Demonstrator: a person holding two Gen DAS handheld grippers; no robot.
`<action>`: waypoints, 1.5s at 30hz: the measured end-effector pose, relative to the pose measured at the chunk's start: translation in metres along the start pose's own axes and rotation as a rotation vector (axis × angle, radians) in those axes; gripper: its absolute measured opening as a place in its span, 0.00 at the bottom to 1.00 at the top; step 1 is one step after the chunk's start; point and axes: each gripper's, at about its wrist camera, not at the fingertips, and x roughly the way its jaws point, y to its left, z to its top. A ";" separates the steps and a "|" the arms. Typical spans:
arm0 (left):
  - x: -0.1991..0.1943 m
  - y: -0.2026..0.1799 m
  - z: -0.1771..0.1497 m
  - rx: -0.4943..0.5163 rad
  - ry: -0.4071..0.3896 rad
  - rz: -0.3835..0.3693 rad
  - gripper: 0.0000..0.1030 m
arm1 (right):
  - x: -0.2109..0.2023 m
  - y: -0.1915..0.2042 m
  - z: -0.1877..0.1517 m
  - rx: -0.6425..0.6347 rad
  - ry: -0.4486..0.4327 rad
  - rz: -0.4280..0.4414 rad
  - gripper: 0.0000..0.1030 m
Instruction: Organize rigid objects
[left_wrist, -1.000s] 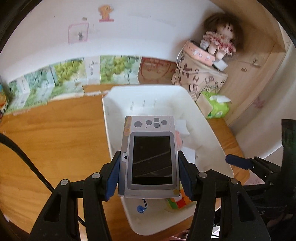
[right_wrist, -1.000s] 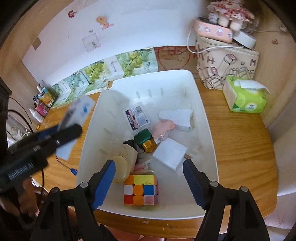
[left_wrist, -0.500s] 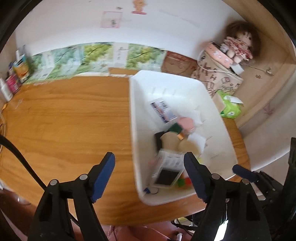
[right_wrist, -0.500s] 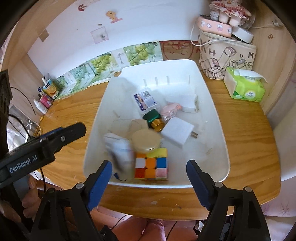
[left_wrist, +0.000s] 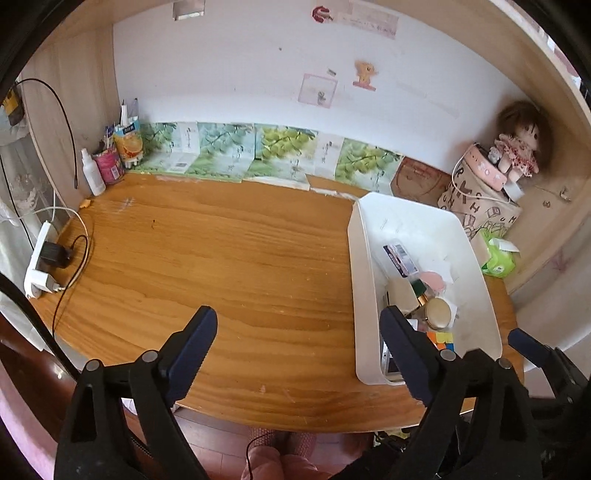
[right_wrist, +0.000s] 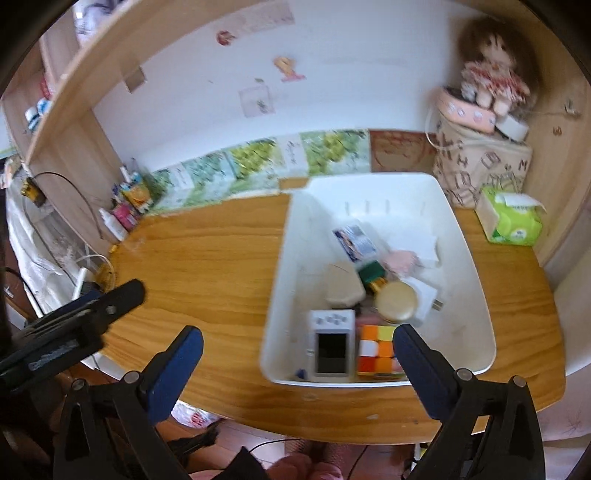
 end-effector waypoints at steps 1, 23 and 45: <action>-0.002 0.001 0.000 0.000 -0.006 0.007 0.94 | -0.004 0.005 0.000 -0.010 -0.013 -0.003 1.00; -0.010 -0.010 0.000 0.081 -0.080 0.027 0.99 | -0.020 0.012 -0.009 0.061 -0.048 -0.098 1.00; 0.014 -0.026 0.018 0.128 -0.074 0.066 0.99 | -0.001 -0.001 0.008 0.073 -0.041 -0.144 1.00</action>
